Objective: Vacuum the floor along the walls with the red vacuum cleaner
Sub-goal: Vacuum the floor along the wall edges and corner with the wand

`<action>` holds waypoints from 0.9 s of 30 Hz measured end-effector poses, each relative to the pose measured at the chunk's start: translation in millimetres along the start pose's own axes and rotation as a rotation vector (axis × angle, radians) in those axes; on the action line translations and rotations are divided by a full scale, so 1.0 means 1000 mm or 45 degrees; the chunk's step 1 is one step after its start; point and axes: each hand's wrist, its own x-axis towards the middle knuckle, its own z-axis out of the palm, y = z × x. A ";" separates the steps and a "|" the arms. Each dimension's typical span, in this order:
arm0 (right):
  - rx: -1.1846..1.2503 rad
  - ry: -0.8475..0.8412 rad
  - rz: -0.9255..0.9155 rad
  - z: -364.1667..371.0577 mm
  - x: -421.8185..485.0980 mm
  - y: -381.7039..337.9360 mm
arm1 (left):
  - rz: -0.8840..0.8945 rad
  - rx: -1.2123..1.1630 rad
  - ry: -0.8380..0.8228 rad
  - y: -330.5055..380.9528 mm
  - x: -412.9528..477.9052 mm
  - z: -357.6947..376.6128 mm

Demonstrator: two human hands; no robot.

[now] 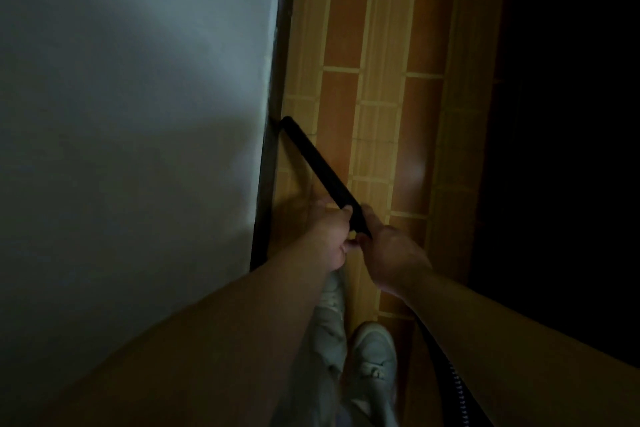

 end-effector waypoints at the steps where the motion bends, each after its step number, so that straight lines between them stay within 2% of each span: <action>1: 0.001 0.023 0.003 -0.005 0.000 -0.001 | 0.016 0.018 -0.008 0.007 -0.002 0.004; 9: 0.113 0.129 0.041 -0.062 0.030 -0.003 | 0.086 0.146 -0.092 0.070 0.006 0.049; 15: 0.206 0.130 0.077 -0.088 0.066 -0.003 | 0.070 0.235 -0.141 0.110 0.017 0.080; 27: 0.410 0.091 0.063 -0.103 0.088 0.004 | 0.070 0.286 -0.050 0.131 0.035 0.109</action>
